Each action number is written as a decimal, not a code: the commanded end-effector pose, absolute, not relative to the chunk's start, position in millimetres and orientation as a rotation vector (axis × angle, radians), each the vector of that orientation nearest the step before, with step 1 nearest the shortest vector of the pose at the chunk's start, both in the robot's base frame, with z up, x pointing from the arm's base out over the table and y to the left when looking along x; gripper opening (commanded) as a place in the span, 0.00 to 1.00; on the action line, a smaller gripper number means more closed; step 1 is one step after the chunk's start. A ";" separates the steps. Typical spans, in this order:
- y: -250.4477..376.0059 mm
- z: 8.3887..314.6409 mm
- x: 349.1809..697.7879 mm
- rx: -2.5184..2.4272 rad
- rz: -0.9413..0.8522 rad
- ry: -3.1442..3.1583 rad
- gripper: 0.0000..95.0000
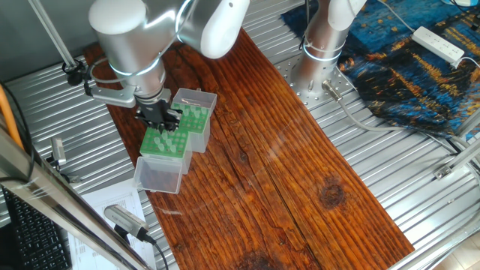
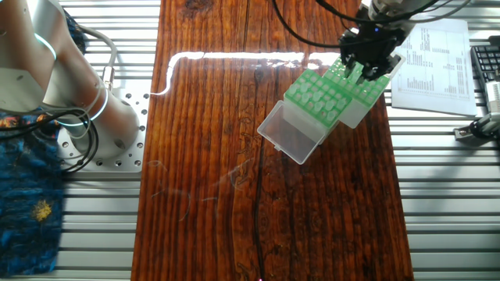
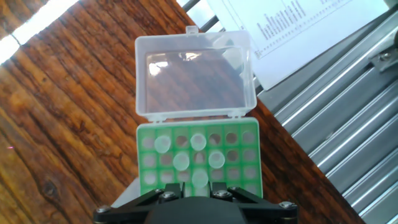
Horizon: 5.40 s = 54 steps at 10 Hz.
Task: Transfer all large pipette tips from one holder to another
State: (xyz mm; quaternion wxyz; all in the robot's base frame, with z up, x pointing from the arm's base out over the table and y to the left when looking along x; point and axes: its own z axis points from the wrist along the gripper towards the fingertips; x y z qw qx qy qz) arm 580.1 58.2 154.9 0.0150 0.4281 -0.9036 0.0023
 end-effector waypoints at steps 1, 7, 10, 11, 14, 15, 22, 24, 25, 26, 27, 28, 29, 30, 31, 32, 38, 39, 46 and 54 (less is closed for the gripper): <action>57.7 153.4 579.8 1.339 0.011 -2.809 0.20; 61.6 149.8 582.9 1.310 0.007 -2.824 0.20; 62.4 149.9 584.1 1.309 0.006 -2.825 0.20; 62.4 150.0 584.1 1.306 0.006 -2.827 0.20; 62.7 151.5 587.2 1.301 0.006 -2.829 0.20; 62.9 151.8 587.8 1.298 0.006 -2.830 0.00; 65.6 164.5 586.8 1.301 0.008 -2.818 0.00; 65.6 172.0 585.5 1.302 0.006 -2.818 0.00; 64.5 178.7 585.6 1.300 0.002 -2.816 0.00; 63.6 183.8 587.9 1.305 -0.002 -2.811 0.00; 63.2 188.6 590.4 1.308 -0.007 -2.806 0.00; 63.9 197.1 594.0 1.310 -0.010 -2.799 0.00; 64.5 203.6 597.0 1.311 -0.014 -2.794 0.00; 64.9 208.6 599.8 1.312 -0.017 -2.790 0.00; 66.3 217.6 604.5 1.316 -0.018 -2.779 0.00; 66.6 221.9 606.6 1.319 -0.018 -2.773 0.00; 60.9 272.6 617.6 1.391 -0.037 -2.711 0.00; 60.5 278.4 617.3 1.398 -0.039 -2.705 0.00; 62.2 318.5 590.6 1.336 -0.028 -2.709 0.00; 51.0 313.7 533.4 1.278 0.013 -2.786 0.00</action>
